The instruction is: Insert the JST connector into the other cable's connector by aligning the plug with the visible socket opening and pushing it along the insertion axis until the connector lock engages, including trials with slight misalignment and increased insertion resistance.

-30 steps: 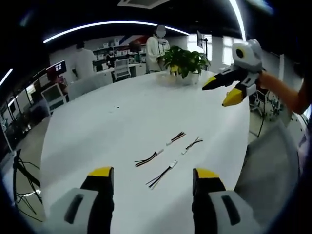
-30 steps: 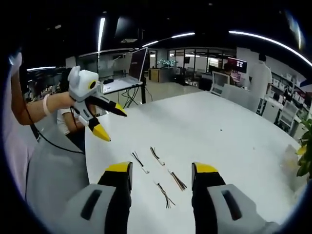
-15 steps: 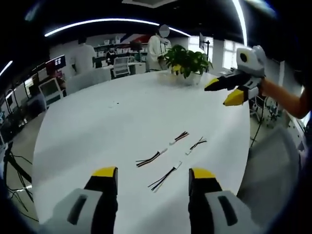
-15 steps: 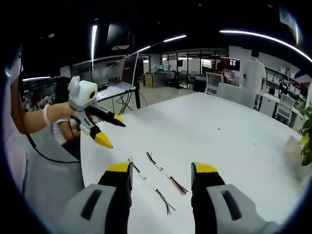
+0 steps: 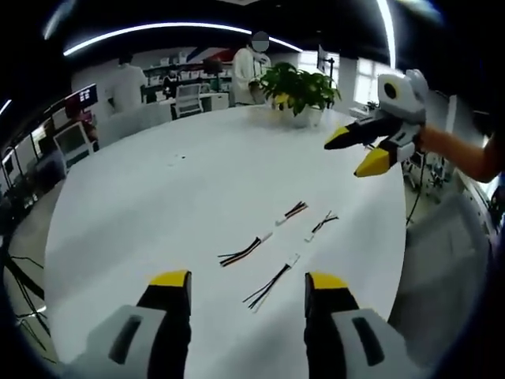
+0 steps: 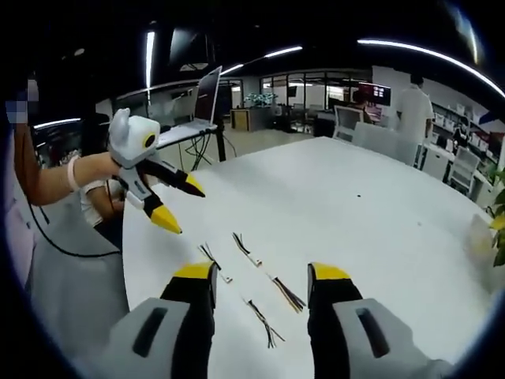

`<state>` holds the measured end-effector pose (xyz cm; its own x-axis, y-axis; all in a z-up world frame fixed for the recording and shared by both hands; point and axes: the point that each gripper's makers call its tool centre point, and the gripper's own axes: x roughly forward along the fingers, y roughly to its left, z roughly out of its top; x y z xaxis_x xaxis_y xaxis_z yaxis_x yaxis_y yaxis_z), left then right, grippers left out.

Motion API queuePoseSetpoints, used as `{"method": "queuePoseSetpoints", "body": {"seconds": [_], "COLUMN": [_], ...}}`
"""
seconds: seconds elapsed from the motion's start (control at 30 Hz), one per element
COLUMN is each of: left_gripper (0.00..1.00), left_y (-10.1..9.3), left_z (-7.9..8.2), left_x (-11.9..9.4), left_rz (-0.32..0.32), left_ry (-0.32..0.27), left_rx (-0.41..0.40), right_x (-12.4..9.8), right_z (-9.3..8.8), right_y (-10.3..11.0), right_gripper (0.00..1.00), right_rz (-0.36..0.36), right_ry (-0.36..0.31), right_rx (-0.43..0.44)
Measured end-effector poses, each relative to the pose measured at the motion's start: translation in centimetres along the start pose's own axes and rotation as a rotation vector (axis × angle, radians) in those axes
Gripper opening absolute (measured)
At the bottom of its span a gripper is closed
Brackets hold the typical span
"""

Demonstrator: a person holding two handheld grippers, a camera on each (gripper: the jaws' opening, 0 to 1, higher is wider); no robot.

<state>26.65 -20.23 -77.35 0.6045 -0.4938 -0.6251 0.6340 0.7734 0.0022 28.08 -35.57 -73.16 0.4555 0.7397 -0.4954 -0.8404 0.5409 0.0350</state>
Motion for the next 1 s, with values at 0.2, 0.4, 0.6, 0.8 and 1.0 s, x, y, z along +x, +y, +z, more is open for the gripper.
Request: {"method": "queuePoseSetpoints", "body": {"seconds": [0.2,0.4,0.6,0.8,1.0], "left_gripper": [0.53,0.53,0.52,0.52,0.5], "left_y": [0.3,0.8,1.1,1.2,0.9], "left_z": [-0.5,-0.8,-0.8,-0.8,-0.9], "left_x": [0.6,1.0,1.6,2.2,2.8], "left_rz": [-0.006,0.001,-0.004,-0.009,-0.027], "left_ry": [0.011,0.016,0.015,0.013,0.006], "left_rx": [0.021,0.025,0.04,0.078,0.092], "right_x": [1.1,1.7,1.9,2.3,3.1], "right_z": [0.0,-0.3,-0.5,-1.0,-1.4], "right_y": [-0.5,-1.7,-2.6,-2.6,-2.2], "right_gripper": [0.42,0.42,0.41,0.4,0.38], "right_rz": [0.011,0.0,-0.008,-0.001,0.028], "right_ry": [-0.007,-0.004,0.001,0.02,0.014], "right_rx": [0.003,0.01,-0.001,-0.019,-0.036]}}
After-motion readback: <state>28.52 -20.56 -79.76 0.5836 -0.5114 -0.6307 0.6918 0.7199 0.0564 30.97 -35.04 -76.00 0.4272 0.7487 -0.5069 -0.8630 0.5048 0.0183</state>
